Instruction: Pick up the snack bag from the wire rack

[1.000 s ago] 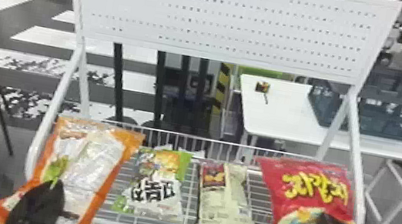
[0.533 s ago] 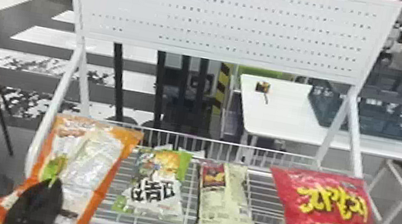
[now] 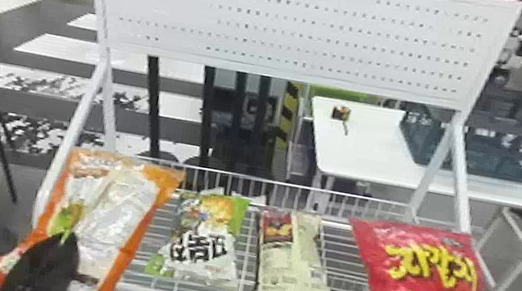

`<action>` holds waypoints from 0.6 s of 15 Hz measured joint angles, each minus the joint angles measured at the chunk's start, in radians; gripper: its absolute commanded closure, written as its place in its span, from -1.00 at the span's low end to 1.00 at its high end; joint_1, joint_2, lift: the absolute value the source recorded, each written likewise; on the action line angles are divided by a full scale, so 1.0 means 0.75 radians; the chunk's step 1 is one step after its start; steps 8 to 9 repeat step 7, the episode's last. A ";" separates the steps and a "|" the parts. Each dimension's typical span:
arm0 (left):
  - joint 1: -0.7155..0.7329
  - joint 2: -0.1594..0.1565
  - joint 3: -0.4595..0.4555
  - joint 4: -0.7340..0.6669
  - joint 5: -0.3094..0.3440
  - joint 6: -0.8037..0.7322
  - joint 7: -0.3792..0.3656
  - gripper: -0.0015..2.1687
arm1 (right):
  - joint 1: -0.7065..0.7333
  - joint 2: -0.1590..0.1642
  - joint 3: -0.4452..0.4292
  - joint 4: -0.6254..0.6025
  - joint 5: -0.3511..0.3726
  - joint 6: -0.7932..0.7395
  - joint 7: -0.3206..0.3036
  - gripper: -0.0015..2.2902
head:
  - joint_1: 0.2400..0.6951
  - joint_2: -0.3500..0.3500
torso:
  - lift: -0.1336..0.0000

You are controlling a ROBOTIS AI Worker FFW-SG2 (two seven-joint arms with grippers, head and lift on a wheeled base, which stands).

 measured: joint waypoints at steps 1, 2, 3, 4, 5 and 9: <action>0.001 0.000 0.000 -0.001 0.000 0.000 0.000 0.72 | 0.003 0.000 0.000 0.000 -0.001 -0.006 0.000 0.96 | 0.14 0.00 | 1.00; 0.002 0.000 -0.001 -0.002 0.000 0.000 0.000 0.72 | 0.004 0.000 0.000 -0.001 -0.004 -0.008 0.000 0.96 | 0.14 0.00 | 1.00; 0.003 0.000 -0.001 -0.002 0.000 0.000 0.000 0.72 | 0.005 0.000 0.000 -0.001 -0.006 -0.009 0.000 0.96 | 0.14 0.00 | 1.00; 0.004 0.000 -0.001 -0.004 0.000 0.000 0.000 0.72 | 0.006 0.000 0.000 -0.001 -0.008 -0.010 0.000 0.96 | 0.14 0.00 | 1.00; 0.005 0.000 -0.001 -0.006 0.000 0.000 0.000 0.72 | 0.006 0.000 0.000 -0.001 -0.009 -0.010 0.000 0.96 | 0.14 0.00 | 1.00; 0.006 -0.002 -0.002 -0.008 -0.001 0.000 0.000 0.72 | 0.006 0.000 0.000 0.000 -0.010 -0.010 0.002 0.96 | 0.14 0.00 | 1.00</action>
